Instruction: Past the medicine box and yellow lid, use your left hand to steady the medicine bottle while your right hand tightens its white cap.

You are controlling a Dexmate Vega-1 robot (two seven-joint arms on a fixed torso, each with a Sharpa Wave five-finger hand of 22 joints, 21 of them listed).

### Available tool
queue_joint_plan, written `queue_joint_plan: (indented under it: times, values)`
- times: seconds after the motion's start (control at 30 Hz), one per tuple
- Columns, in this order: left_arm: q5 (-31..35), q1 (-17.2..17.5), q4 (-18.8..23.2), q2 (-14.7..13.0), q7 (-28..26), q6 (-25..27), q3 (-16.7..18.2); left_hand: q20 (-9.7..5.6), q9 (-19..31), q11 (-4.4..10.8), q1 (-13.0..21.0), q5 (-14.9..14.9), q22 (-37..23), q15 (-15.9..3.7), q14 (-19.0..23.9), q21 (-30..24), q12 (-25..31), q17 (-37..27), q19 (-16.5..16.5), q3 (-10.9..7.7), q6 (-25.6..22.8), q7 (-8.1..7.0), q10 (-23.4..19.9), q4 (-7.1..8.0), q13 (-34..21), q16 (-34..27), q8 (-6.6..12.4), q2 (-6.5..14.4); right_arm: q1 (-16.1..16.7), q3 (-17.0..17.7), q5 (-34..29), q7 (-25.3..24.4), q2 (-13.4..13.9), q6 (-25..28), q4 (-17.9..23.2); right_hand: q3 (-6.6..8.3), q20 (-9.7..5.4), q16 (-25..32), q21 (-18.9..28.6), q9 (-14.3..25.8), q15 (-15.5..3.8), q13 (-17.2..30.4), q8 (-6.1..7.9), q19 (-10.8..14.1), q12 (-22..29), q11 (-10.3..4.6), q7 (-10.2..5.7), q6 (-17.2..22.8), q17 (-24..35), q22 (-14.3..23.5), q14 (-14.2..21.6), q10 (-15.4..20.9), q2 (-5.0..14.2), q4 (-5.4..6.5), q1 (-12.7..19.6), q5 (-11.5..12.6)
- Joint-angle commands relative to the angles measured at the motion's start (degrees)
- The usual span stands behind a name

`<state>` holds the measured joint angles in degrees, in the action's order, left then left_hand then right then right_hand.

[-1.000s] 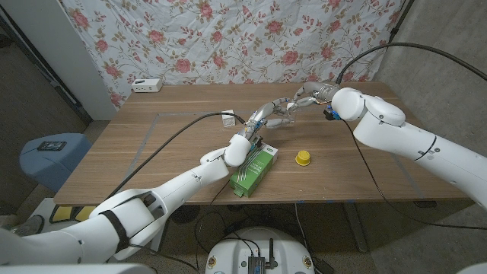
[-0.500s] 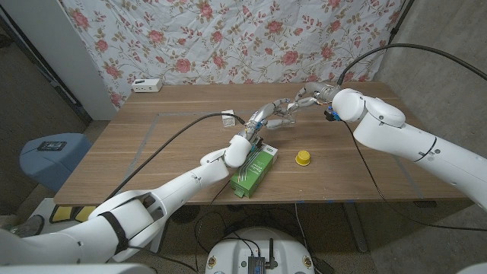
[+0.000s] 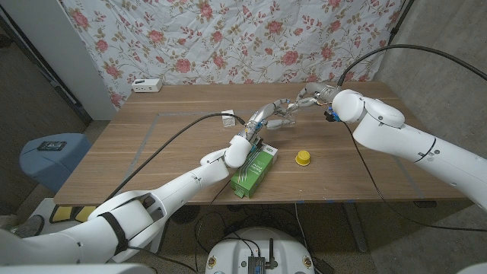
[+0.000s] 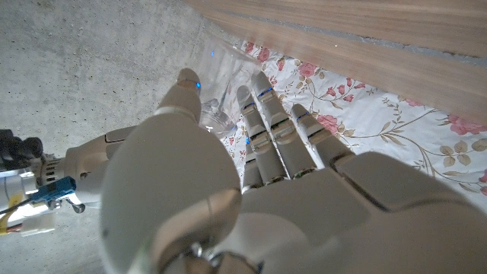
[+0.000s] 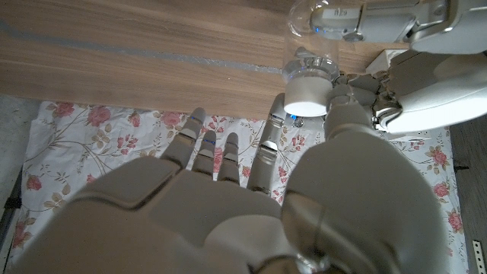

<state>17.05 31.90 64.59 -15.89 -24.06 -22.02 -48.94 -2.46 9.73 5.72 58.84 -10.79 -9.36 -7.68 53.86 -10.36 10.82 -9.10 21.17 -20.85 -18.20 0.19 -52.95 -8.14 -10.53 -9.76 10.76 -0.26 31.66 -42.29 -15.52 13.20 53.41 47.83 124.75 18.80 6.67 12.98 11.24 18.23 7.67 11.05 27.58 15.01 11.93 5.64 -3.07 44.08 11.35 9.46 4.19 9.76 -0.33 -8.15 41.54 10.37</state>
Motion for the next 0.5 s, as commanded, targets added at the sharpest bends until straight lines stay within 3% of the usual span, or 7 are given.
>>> queue_joint_plan:
  times: [0.03,0.5]
  values:
    - [0.3,-0.6,-1.2,0.4,-0.6,-0.8,-0.2,-6.67,0.3,3.9,0.1,-0.2,-0.1,-3.85,0.5,-0.2,0.4,0.0,0.0,-0.43,0.0,-0.01,-4.5,-0.11,-0.2,0.0,-0.11,0.6,-0.8,-0.9,0.0,-0.4,-0.6,0.8,-0.7,-0.25,0.23,0.3,0.3,0.6,-0.07,0.3,1.05,0.5,0.6,-0.15,-0.02,1.4,0.3,0.3,0.7,1.2,-0.09,0.37,-0.5,-0.1]
    - [0.1,-1.4,-2.8,0.9,-0.9,-1.4,-0.4,-6.82,0.3,3.87,0.1,-0.2,-0.1,-3.9,0.6,-0.2,0.4,0.0,0.1,-0.78,-0.1,-0.03,-4.7,-0.17,-0.2,0.0,-0.09,0.6,-2.1,-2.5,-1.1,-0.9,-1.5,2.0,-1.7,-1.0,0.7,0.7,0.3,2.1,0.22,0.3,4.08,1.4,0.9,-0.38,-0.06,4.9,0.5,0.3,2.3,3.6,-0.41,0.68,-1.9,-0.2]
